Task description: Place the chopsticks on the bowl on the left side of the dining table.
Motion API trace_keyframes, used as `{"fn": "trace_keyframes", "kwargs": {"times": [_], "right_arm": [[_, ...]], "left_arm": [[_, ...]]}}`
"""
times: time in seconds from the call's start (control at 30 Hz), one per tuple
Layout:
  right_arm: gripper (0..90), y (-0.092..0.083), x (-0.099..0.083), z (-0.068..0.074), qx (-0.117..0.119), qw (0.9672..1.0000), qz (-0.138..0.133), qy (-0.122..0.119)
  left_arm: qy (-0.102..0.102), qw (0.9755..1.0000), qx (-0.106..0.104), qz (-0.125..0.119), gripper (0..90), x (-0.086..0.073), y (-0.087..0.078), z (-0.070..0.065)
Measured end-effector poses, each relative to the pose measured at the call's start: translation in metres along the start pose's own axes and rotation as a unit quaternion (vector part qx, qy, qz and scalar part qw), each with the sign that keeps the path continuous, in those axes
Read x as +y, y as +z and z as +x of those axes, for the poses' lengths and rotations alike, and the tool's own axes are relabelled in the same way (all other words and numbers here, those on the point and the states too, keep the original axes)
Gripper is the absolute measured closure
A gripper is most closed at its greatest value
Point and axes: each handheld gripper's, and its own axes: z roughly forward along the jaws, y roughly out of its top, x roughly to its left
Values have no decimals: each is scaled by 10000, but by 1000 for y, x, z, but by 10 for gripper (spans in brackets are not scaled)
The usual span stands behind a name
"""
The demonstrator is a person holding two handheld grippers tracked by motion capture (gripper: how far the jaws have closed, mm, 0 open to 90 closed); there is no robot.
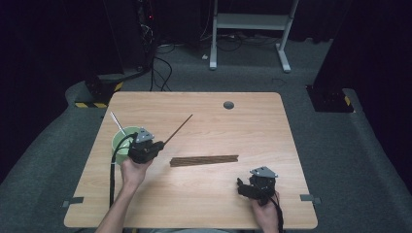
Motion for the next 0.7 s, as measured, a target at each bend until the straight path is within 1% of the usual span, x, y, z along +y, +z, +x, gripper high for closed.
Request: {"fn": "trace_keyframes", "kwargs": {"times": [0.1, 0.23, 0.33, 0.57, 0.7], "right_arm": [[159, 0, 0, 0, 0, 10000, 0, 0], [159, 0, 0, 0, 1, 10000, 1, 0], [159, 0, 0, 0, 2, 10000, -1, -4], [158, 0, 0, 0, 1, 10000, 2, 8], [159, 0, 0, 0, 1, 10000, 0, 0]], "left_arm": [[-24, 10000, -17, -27, 843, -1, -4, 1], [-21, 10000, -17, -91, 842, -1, -13, 4], [14, 10000, 53, -81, 843, -2, -20, 8], [20, 9999, 75, -101, 843, -3, -29, 13], [-1, 9998, 132, -124, 843, -5, -35, 18]]}}
